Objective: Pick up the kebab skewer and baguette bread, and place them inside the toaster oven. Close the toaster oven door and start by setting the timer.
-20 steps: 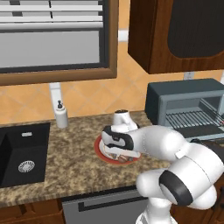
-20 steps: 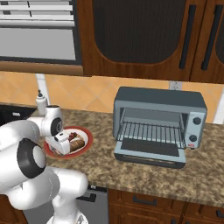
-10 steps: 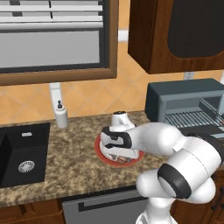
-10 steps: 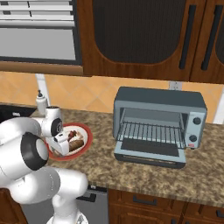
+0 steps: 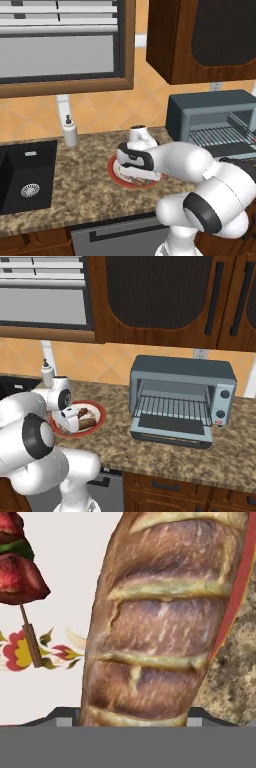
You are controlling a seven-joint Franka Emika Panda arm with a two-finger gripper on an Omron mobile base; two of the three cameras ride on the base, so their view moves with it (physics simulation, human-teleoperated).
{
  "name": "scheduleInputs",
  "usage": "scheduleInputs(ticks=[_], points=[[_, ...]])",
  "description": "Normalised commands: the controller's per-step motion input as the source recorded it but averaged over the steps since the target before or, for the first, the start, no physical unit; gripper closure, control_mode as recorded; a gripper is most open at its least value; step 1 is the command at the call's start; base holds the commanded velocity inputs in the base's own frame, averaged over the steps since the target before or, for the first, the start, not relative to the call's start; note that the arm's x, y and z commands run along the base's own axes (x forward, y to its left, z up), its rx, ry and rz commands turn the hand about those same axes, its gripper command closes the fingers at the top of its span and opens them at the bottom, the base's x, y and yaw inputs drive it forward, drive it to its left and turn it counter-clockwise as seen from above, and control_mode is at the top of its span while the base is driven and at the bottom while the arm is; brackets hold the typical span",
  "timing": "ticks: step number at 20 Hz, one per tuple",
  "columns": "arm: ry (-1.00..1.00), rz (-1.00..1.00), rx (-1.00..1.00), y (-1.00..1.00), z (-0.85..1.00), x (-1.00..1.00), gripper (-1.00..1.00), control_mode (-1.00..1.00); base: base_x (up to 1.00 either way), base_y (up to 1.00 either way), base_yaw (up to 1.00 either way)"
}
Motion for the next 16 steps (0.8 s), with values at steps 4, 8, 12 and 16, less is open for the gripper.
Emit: scheduleInputs(ticks=[4,8,12,16], points=[[-0.01,0.0,0.0,-0.64,0.82,-0.68,1.0,-1.0,0.0,0.0,0.0],[-0.04,0.04,0.0,-0.77,0.98,-0.64,1.0,-1.0,0.0,0.0,0.0],[-0.05,0.1,0.0,-0.88,0.82,-0.74,1.0,-1.0,0.0,0.0,0.0],[-0.03,0.22,0.0,-0.75,0.41,-0.82,1.0,-1.0,0.0,0.0,0.0]])
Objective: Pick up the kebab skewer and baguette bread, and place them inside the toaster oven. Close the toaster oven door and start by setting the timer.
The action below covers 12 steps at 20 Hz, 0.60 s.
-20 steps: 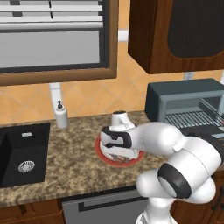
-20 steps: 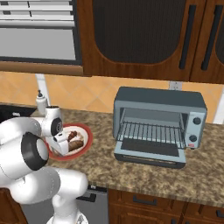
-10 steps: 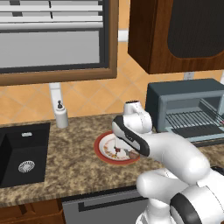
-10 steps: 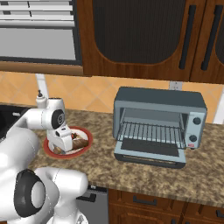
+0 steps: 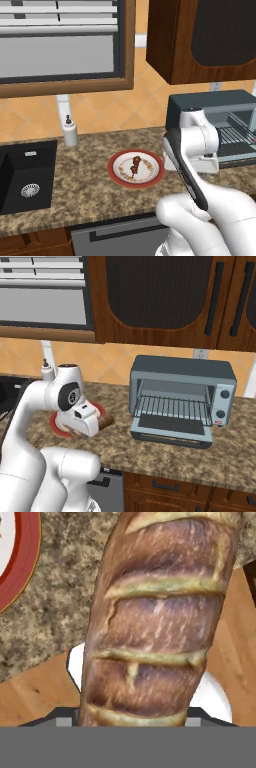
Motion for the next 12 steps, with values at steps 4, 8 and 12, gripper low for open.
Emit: scheduleInputs(ticks=[4,8,12], points=[[-0.05,0.25,0.0,-0.74,0.53,-0.46,1.0,-1.0,0.0,0.0,0.0],[-0.02,0.25,0.0,-0.76,0.57,-0.07,1.0,-1.0,0.0,0.0,0.0],[-0.03,0.28,0.0,-0.62,0.29,0.04,1.0,-1.0,0.0,0.0,0.0]])
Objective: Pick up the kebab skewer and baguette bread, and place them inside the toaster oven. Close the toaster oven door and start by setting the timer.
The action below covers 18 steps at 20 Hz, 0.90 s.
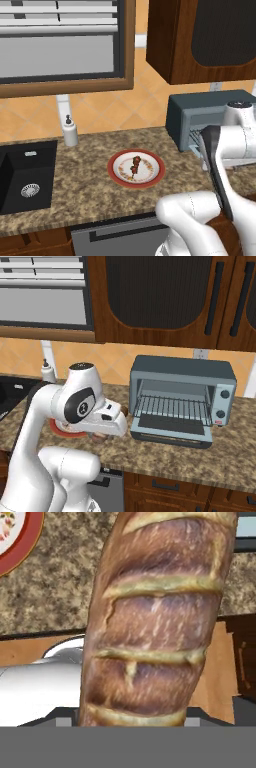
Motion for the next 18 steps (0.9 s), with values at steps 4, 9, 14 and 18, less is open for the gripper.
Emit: scheduleInputs(ticks=[4,9,14,18], points=[[-0.06,0.29,0.01,-0.43,0.3,0.25,1.0,-1.0,0.0,0.0,0.0],[-0.1,0.27,0.07,-0.11,0.06,0.43,1.0,-1.0,0.0,0.0,0.0],[-0.06,0.22,0.06,-0.25,0.01,0.38,1.0,-1.0,0.0,0.0,0.0],[0.01,0.11,0.0,-0.52,0.0,0.12,1.0,-1.0,0.0,0.0,0.0]])
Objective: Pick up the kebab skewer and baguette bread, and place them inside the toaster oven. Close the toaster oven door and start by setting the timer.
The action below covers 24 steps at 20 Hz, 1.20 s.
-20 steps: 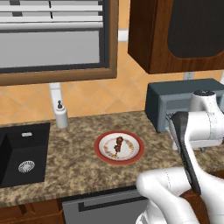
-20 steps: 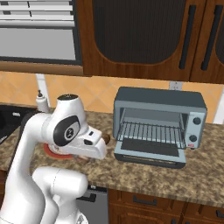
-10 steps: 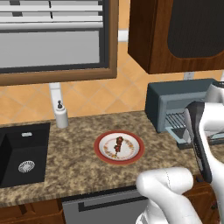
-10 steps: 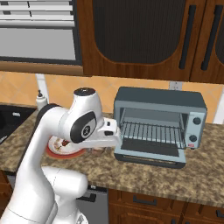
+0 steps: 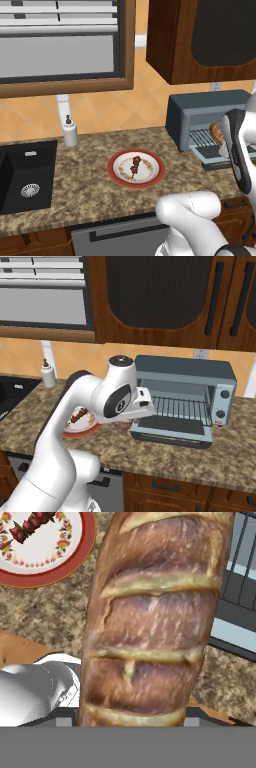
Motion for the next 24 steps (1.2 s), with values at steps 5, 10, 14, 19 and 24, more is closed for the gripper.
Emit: scheduleInputs(ticks=[5,10,14,19,24], points=[[0.01,0.1,0.0,-0.41,0.0,0.27,1.0,-1.0,0.0,0.0,0.0],[0.0,0.08,0.0,-0.15,0.0,0.33,1.0,-1.0,0.0,0.0,0.0],[0.0,0.06,0.0,-0.04,0.0,0.21,1.0,-1.0,0.0,0.0,0.0],[0.0,0.05,0.0,0.0,0.0,0.29,1.0,-1.0,0.0,0.0,0.0],[0.03,0.05,0.0,-0.08,-0.2,0.15,1.0,-1.0,0.0,0.0,0.0]])
